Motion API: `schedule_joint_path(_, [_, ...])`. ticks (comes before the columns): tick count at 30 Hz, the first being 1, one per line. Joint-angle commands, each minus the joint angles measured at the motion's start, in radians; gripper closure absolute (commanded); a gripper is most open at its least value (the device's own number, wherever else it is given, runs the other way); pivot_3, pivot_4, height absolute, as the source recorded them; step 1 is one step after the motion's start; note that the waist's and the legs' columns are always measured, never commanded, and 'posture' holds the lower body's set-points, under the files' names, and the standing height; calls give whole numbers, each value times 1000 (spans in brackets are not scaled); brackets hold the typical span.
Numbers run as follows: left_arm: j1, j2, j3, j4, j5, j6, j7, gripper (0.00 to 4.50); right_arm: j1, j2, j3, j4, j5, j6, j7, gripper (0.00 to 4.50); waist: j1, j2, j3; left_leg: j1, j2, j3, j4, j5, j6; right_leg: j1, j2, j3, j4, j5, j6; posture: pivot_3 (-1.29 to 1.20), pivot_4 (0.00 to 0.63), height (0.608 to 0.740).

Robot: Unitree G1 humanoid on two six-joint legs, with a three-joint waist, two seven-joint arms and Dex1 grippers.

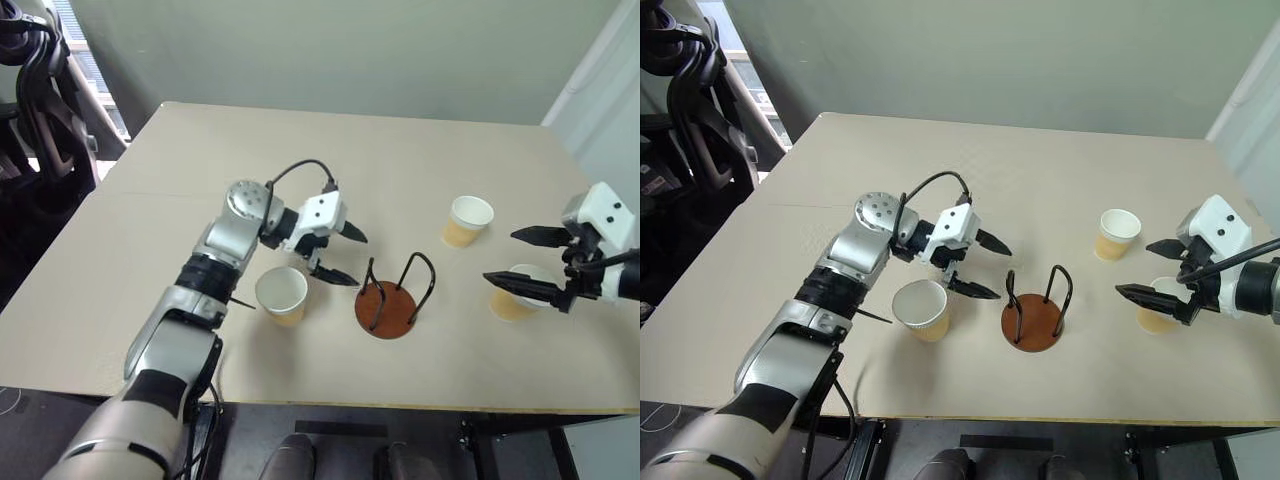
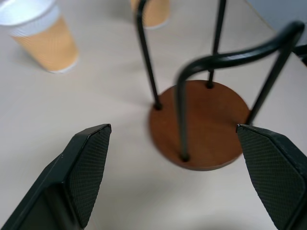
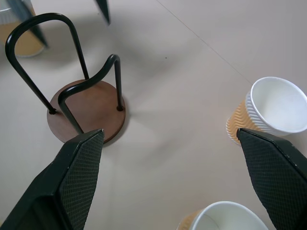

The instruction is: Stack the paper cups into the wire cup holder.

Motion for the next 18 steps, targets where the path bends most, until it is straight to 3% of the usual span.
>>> schedule_joint_path(1, [-37,24,32,34,4,-33,9,41,-12,-13,-9,-18,9,-4,8,0,-2,0,0,0,0,0,0,0,0,0,0,0,0,0,0,0,150,740])
schedule_joint_path(18, [-30,78,105,-21,-93,94,-21,41,-171,6,156,93,-91,-113,10,0,-6,0,0,-1,0,0,0,0,0,-2,0,0,-1,0,0,0,150,740])
